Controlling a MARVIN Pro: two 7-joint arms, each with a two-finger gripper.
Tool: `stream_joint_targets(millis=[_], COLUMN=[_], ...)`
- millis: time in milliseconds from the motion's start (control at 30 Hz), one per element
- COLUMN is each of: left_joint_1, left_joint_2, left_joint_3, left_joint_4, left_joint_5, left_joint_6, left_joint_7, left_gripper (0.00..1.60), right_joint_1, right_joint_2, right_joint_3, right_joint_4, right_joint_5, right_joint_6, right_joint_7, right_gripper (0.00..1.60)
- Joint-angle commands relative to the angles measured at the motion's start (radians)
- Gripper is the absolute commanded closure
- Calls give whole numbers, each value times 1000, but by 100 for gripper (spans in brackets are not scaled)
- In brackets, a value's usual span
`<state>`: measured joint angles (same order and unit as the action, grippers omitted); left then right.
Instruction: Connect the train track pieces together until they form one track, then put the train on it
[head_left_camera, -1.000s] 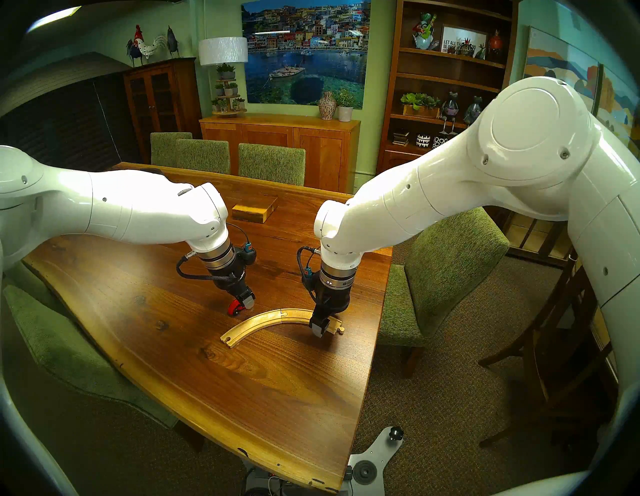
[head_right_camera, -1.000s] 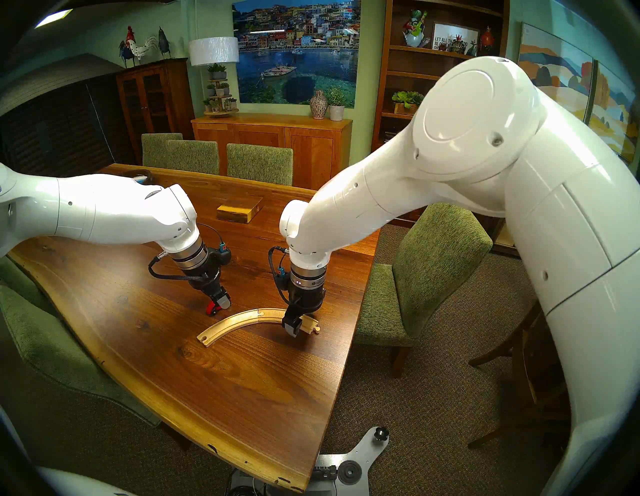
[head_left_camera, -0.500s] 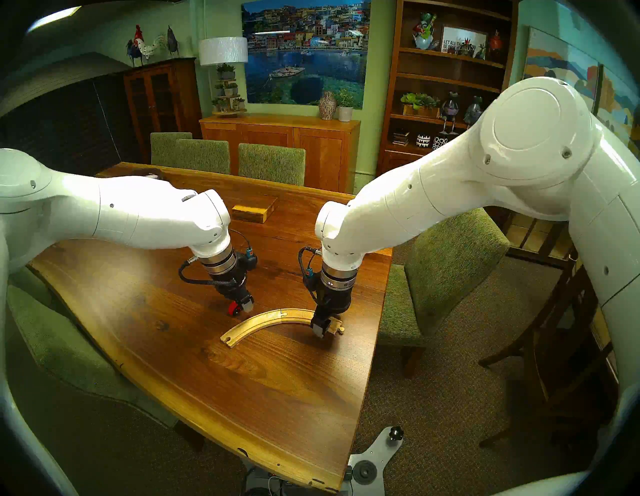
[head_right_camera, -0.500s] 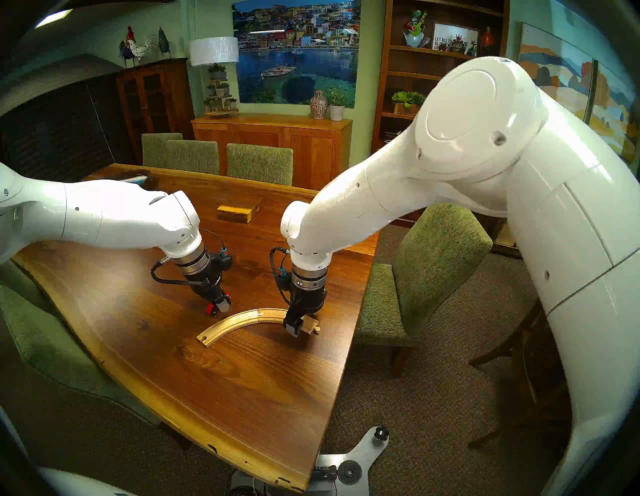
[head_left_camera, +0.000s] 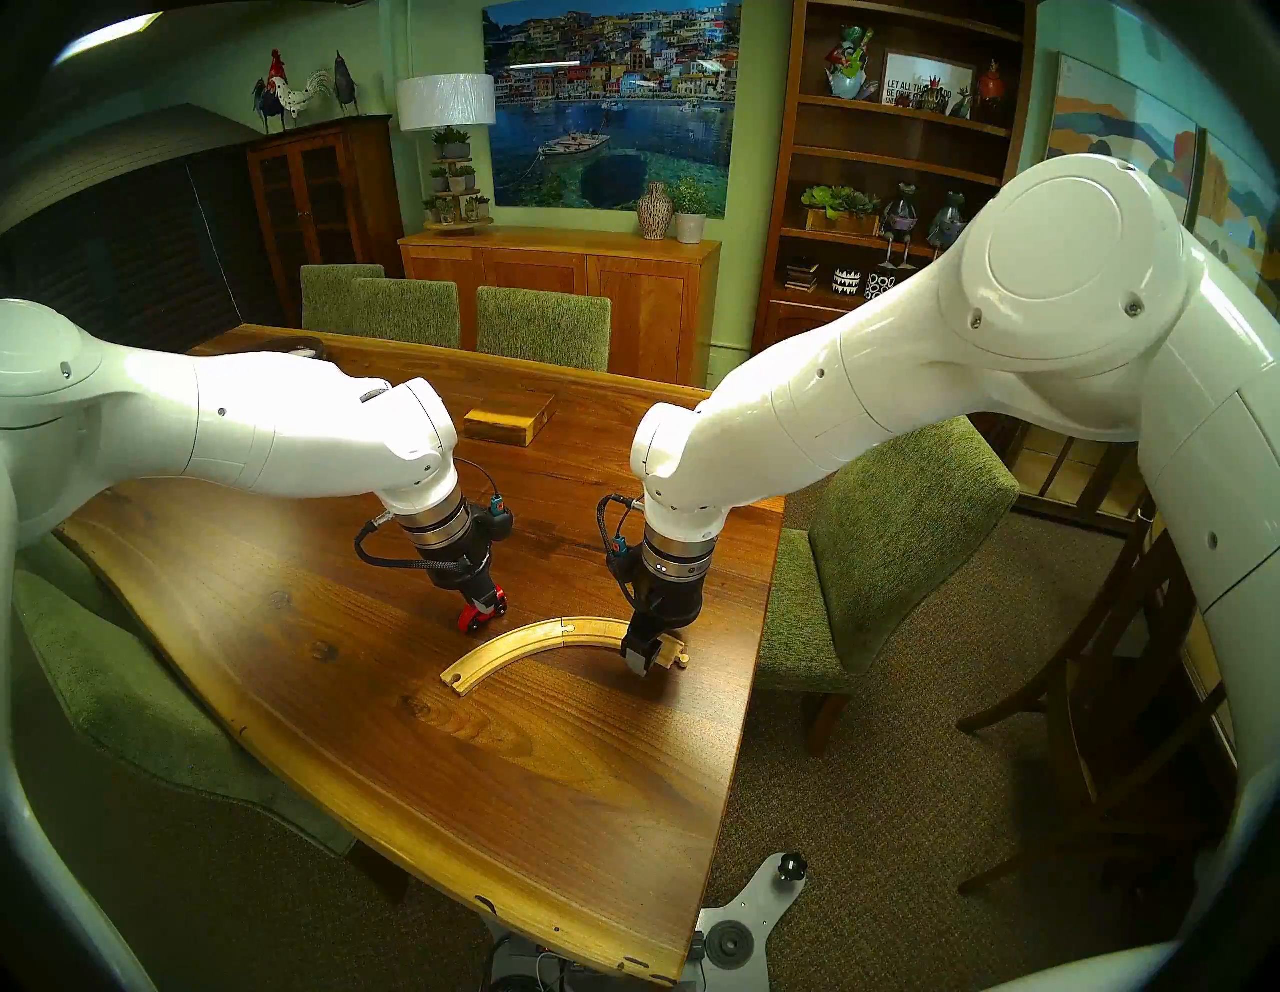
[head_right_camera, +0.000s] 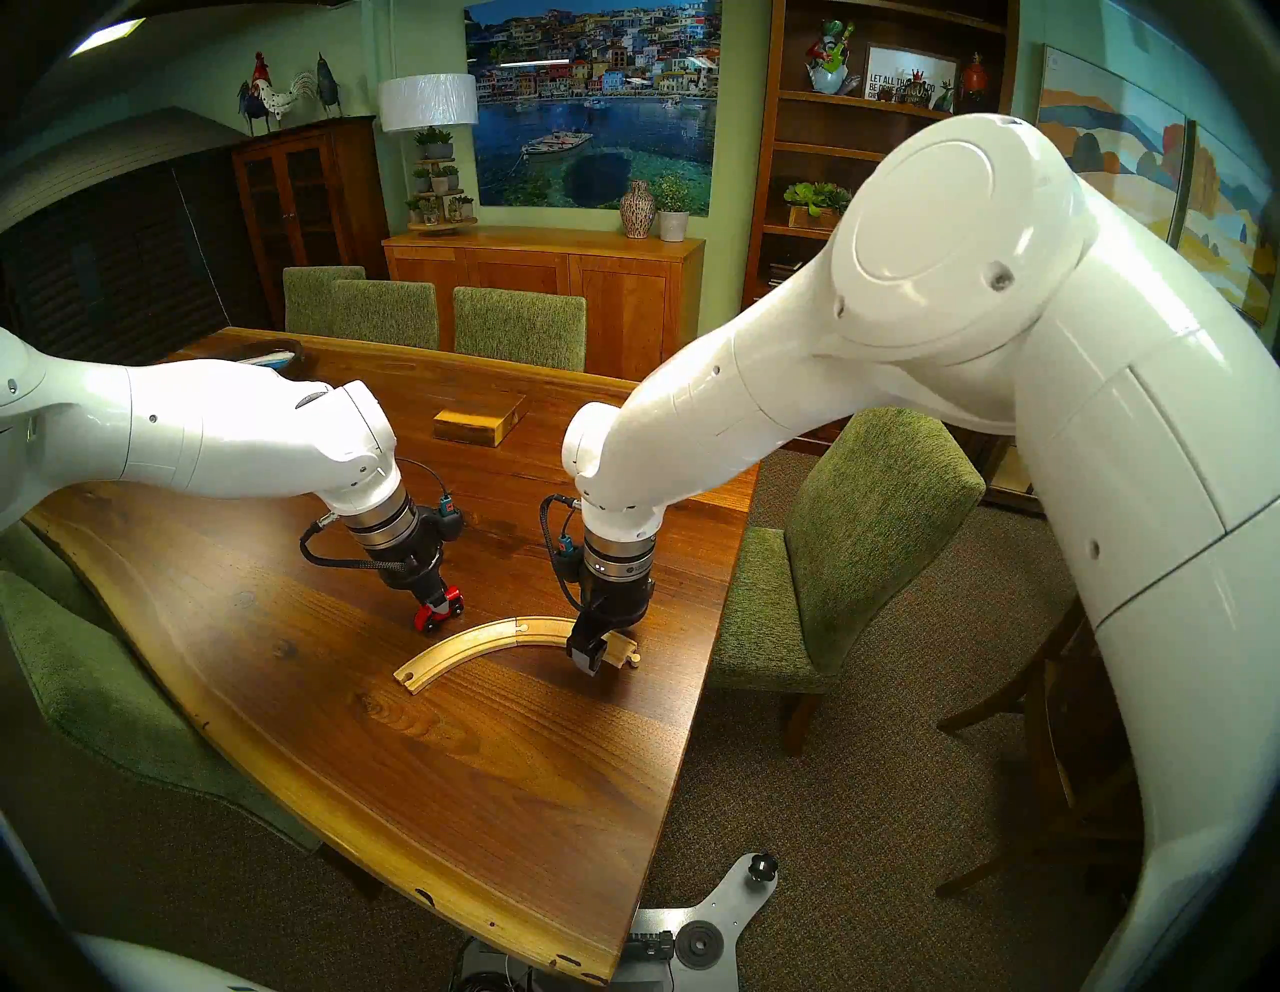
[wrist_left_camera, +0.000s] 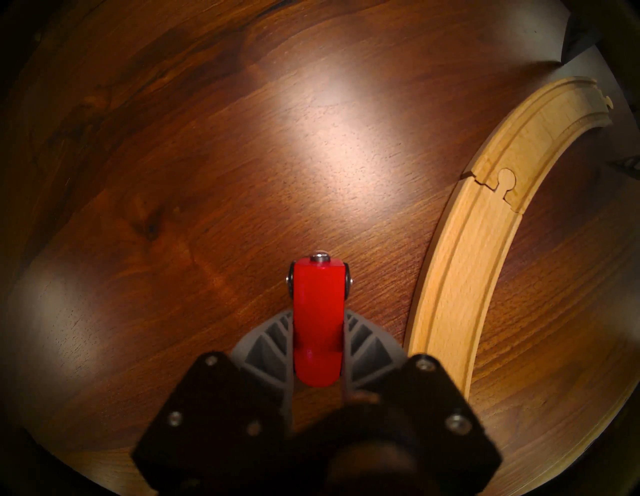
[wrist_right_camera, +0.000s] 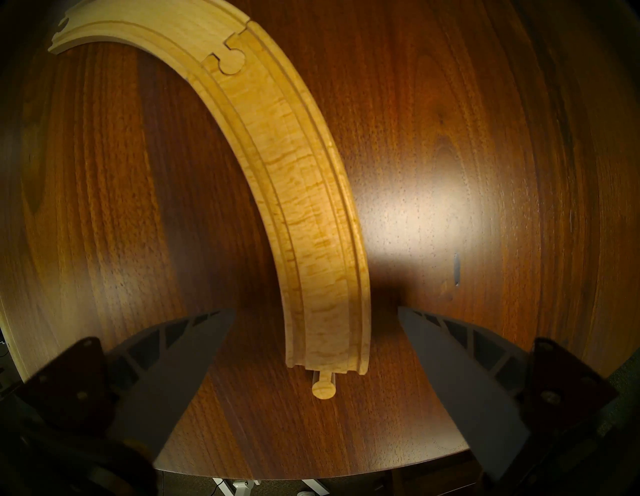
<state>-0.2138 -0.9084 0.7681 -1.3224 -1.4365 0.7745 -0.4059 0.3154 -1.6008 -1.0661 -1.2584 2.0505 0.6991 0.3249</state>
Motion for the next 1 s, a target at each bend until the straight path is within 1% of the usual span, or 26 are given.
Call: stream_joint_targets(millis=[0, 167, 500, 667, 967], left_joint_1=[-42, -79, -133, -164, -203], left_joint_2=[10, 41, 96, 124, 190], left_joint_3=[-17, -23, -44, -43, -49], left_joint_4=[-8, -60, -136, -175, -288], left_joint_5=[-2, 2, 9, 8, -1], left_joint_6=[6, 16, 46, 63, 110], left_joint_7=[-2, 7, 20, 32, 69], left_gripper=[160, 160, 160, 160, 160], right_joint_1=[24, 22, 31, 35, 49], right_joint_2=[6, 6, 8, 9, 14], right_joint_3=[3, 3, 6, 7, 10], right_joint_4=[11, 8, -4, -10, -34], right_joint_5=[-5, -6, -9, -12, -11], right_joint_6=[0, -4, -5, -6, -12], right_joint_7=[3, 2, 1, 0, -10], right_gripper=[0, 0, 0, 0, 0])
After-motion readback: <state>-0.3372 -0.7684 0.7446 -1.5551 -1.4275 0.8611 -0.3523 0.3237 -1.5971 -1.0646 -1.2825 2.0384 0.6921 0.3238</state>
